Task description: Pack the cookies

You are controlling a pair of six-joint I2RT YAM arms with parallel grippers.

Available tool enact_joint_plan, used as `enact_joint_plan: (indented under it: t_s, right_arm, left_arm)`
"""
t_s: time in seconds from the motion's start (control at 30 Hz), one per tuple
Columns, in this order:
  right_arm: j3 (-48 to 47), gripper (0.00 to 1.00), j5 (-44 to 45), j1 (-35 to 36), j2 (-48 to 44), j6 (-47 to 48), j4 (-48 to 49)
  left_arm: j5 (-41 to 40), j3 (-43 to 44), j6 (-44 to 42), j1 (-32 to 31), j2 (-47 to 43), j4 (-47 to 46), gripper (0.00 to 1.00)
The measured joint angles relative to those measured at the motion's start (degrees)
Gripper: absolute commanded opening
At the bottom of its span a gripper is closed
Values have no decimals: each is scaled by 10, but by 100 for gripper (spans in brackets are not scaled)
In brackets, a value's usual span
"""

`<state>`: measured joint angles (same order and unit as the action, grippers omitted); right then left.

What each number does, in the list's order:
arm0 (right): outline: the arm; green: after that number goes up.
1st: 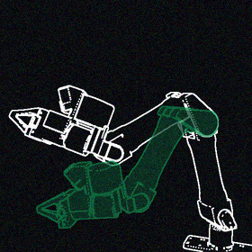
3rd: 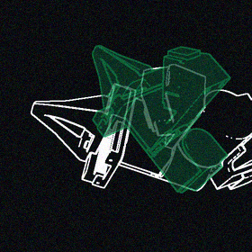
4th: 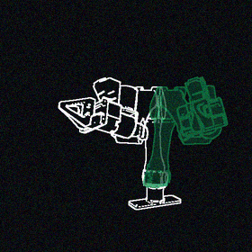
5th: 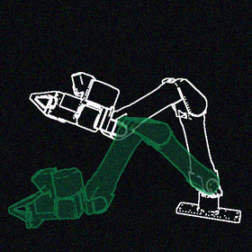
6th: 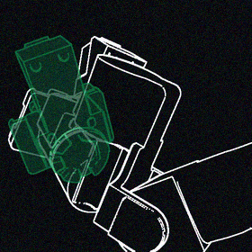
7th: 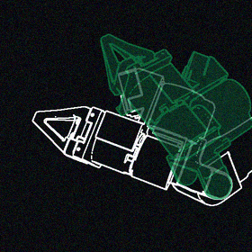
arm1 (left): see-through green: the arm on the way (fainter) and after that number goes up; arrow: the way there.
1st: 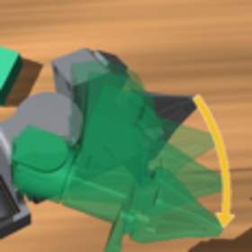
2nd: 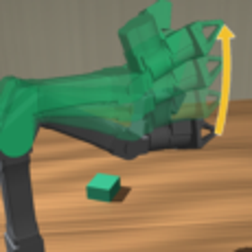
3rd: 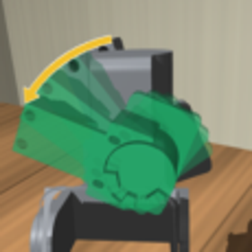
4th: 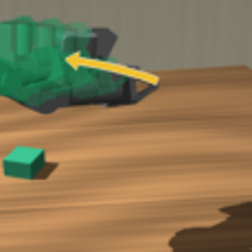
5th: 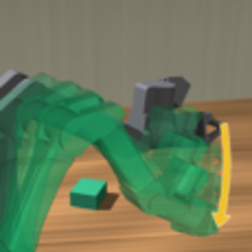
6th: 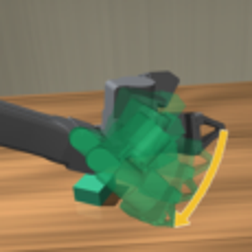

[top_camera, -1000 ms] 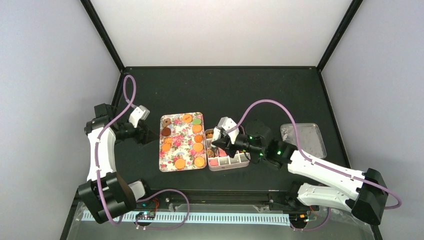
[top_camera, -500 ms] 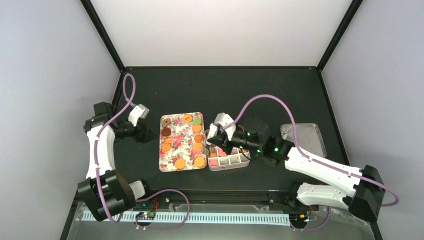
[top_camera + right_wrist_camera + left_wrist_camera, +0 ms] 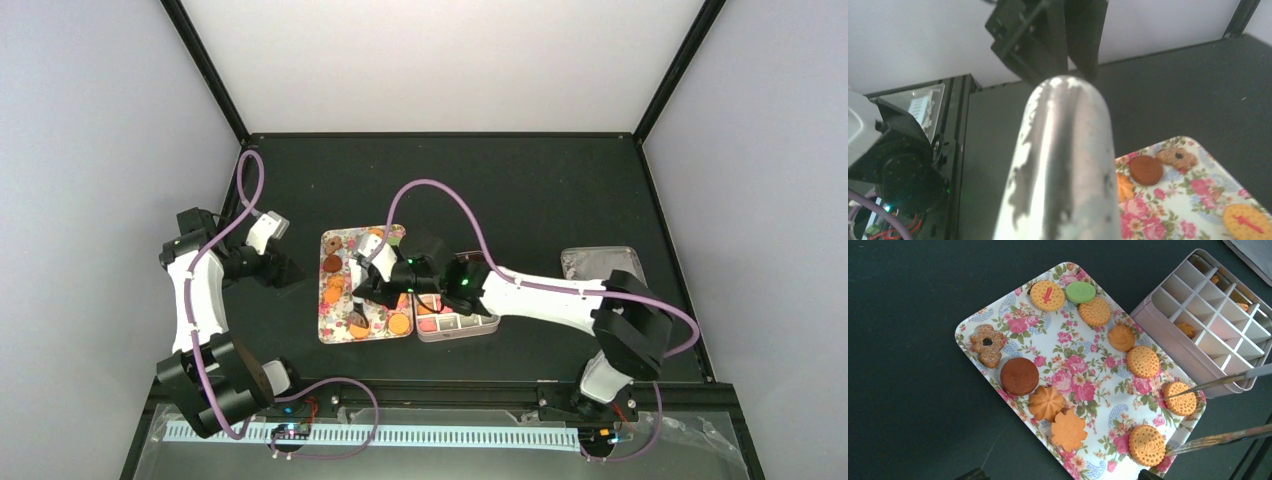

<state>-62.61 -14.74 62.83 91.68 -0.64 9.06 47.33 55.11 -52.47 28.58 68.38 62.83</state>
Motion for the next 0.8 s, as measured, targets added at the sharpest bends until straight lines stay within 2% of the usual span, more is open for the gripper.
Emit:
enact_joint_plan:
  t_s: [0.33, 0.57, 0.8]
  right_arm:
    - [-2, 44, 1, 18, 42, 2, 24]
    - [-2, 39, 2, 18, 56, 1, 50]
    - [-2, 16, -4, 19, 58, 5, 51]
  left_arm:
    - [0, 0, -13, 2, 0, 9, 80]
    - [0, 0, -19, 2, 0, 16, 80]
    - [1, 0, -26, 2, 0, 19, 79]
